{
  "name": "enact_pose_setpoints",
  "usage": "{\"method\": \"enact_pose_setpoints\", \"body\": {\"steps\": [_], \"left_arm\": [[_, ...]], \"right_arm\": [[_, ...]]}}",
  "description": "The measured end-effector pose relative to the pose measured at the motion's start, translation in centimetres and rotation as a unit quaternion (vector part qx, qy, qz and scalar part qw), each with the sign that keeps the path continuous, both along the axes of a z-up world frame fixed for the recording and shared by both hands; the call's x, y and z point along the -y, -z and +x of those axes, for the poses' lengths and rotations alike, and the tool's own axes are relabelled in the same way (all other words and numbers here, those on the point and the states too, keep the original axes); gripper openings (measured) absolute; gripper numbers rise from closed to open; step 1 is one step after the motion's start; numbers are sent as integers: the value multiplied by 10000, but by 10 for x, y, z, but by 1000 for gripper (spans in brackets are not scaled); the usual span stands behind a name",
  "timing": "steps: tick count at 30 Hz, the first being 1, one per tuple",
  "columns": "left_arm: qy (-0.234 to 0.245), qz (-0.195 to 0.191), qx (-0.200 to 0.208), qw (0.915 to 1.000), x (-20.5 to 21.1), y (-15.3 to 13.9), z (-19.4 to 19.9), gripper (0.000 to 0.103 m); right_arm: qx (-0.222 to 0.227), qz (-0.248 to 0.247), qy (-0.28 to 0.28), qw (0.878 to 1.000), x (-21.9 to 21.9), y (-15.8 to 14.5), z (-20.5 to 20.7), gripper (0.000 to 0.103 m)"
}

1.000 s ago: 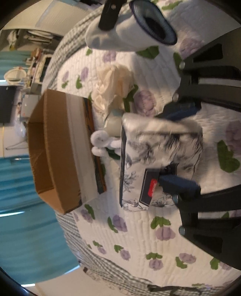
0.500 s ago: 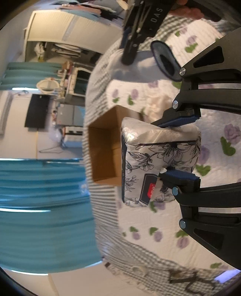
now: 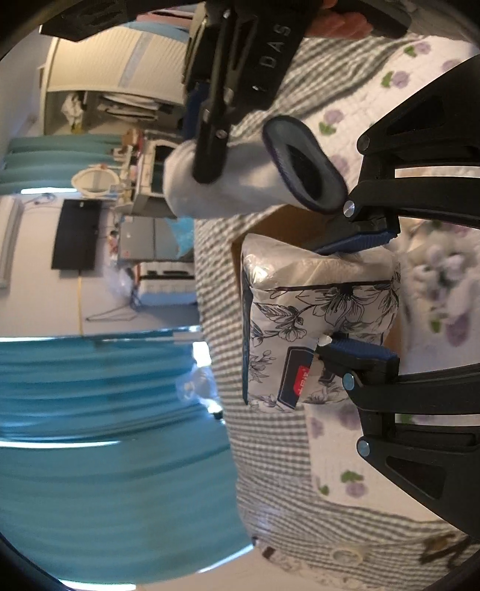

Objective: Organize soft objects
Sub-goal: 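Carry both items over the cardboard box and open both tools to drop them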

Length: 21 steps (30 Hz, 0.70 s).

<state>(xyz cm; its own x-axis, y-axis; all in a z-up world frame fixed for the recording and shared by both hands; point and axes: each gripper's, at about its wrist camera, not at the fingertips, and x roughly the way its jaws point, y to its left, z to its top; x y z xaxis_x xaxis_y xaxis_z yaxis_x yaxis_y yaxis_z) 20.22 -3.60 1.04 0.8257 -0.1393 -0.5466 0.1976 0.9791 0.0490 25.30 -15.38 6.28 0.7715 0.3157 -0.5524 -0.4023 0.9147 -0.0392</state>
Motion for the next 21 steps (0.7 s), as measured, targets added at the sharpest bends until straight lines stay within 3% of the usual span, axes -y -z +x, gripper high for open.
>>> {"method": "enact_pose_setpoints", "body": {"steps": [9,12,13,15,18,21], "left_arm": [[150,405,-129,9990,1,40,65,46],[5,522,-7,9986,-2,48,72,64],[-52,507,42,9987,-4,50,73,76],[-43,357,14,9994,-7,50,73,87],[-199,227,57,9995,-10,41,67,88],[-301,263,191,9990,-8,21,56,88]], "right_arm": [[-474,62,-124,9988,-8,61,78,31],[-561,292,-77,9980,-6,73,86,34],[-615,370,-48,9974,-6,76,90,35],[-596,332,31,9977,-8,79,91,45],[-483,402,154,9979,-1,73,84,63],[-343,557,267,9975,14,52,70,68]]}}
